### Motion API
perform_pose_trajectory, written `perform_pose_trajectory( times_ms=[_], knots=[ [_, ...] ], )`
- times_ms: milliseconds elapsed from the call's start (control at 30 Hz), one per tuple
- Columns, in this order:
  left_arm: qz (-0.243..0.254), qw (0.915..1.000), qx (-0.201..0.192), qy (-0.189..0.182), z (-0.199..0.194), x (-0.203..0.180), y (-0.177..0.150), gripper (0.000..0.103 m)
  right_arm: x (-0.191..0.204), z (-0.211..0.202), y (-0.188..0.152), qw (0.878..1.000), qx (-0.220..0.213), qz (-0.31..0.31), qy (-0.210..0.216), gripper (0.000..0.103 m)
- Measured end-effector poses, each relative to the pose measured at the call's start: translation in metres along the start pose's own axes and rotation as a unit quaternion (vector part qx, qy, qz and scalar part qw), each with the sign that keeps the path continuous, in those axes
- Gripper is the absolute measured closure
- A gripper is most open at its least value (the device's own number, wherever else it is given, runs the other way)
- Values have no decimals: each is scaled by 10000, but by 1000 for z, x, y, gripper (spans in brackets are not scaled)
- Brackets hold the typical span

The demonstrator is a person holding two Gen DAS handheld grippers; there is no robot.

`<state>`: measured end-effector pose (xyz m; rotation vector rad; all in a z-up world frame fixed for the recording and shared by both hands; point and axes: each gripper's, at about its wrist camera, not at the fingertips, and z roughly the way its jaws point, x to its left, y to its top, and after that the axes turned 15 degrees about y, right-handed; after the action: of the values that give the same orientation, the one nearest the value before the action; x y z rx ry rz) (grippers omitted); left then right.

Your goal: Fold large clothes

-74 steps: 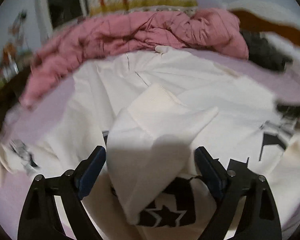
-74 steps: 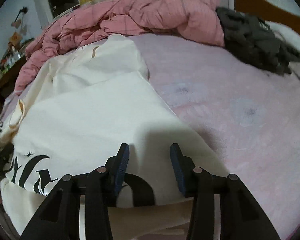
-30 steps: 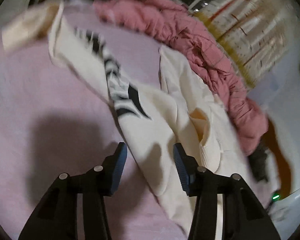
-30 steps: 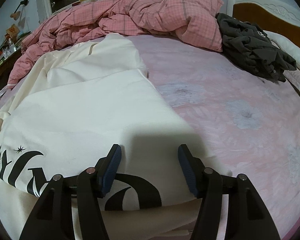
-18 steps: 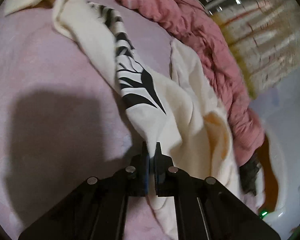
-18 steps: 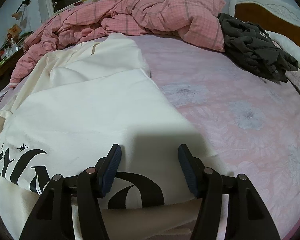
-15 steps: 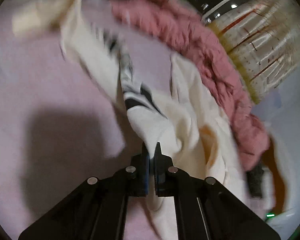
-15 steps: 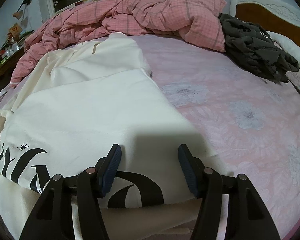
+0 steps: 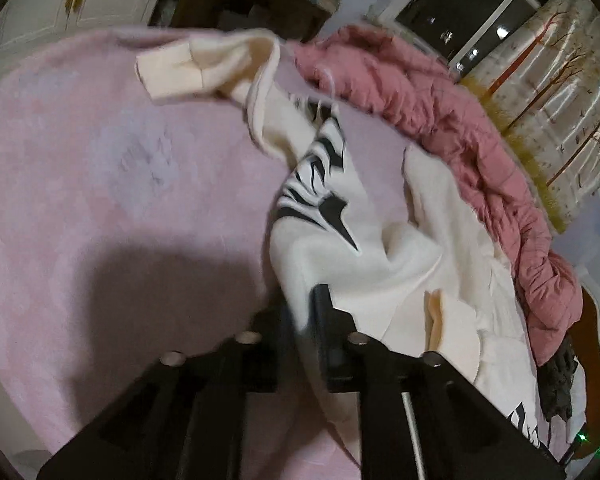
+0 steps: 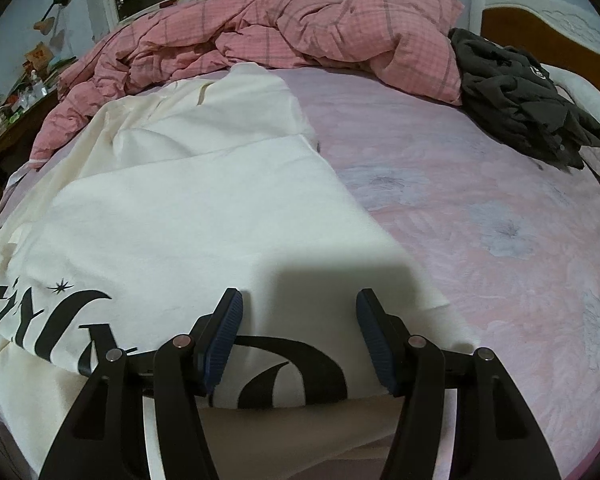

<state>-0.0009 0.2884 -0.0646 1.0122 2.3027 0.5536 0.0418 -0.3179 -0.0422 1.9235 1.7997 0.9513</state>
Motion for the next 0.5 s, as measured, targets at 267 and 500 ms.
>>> perform_pose_trajectory(
  times_ms=[267,500],
  knots=[
    [694,9951,-686,-163,-21,-38,53,57,0,1,0,10000,16,46,8,42],
    [951,9943,-384,293,36,-75,114,54,0,3,2,10000,11,62,11,42]
  ],
)
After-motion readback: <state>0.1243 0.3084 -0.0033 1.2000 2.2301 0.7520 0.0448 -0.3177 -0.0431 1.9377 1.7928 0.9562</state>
